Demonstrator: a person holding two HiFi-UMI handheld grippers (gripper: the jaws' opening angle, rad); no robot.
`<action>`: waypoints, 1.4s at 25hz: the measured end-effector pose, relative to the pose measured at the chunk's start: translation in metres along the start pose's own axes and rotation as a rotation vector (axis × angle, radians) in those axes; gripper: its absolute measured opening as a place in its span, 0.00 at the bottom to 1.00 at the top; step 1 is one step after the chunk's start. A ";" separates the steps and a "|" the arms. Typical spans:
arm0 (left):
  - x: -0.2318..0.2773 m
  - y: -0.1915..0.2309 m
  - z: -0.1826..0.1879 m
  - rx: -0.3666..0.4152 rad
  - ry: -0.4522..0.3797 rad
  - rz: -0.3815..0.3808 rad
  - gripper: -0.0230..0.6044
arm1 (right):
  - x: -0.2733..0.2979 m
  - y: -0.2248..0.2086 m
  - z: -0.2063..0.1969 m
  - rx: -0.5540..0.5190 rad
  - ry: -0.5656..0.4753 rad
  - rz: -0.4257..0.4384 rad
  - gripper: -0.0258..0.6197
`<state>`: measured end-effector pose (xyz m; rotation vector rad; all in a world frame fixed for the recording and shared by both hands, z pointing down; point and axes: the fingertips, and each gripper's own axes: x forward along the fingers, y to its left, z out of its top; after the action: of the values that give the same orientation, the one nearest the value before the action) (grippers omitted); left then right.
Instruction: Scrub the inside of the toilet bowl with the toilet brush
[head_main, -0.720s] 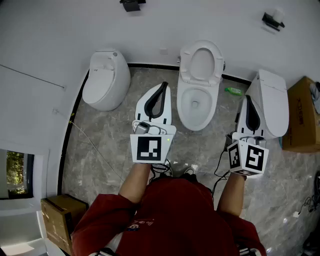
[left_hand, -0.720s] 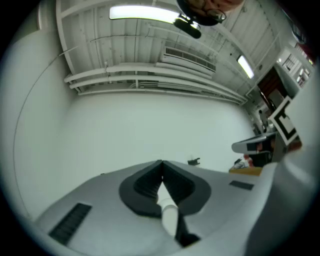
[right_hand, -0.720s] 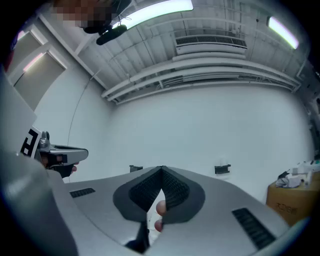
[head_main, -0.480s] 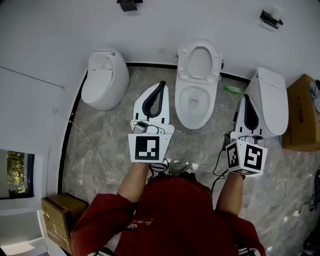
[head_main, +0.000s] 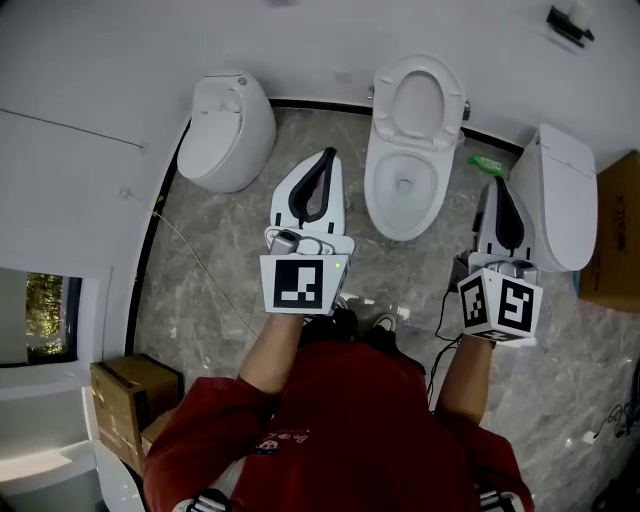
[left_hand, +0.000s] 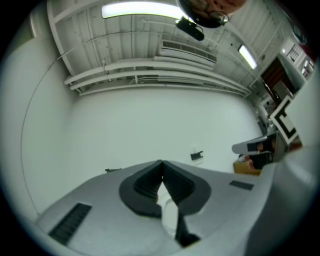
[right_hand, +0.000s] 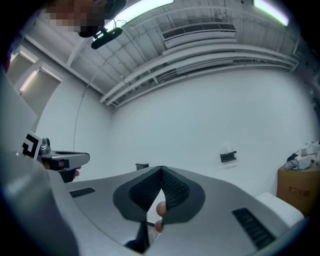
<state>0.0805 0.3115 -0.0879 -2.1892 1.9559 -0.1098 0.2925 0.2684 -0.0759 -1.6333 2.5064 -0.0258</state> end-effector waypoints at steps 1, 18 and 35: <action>-0.001 0.005 -0.004 -0.001 0.010 0.009 0.04 | 0.004 0.005 -0.004 0.003 0.010 0.012 0.04; 0.084 0.212 -0.108 -0.072 0.053 0.133 0.04 | 0.221 0.171 -0.088 -0.051 0.143 0.231 0.04; 0.194 0.305 -0.352 -0.201 0.260 0.096 0.04 | 0.382 0.241 -0.355 -0.043 0.516 0.247 0.04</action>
<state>-0.2602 0.0527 0.1794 -2.2975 2.3001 -0.2014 -0.1250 -0.0052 0.2080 -1.4634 3.0906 -0.4185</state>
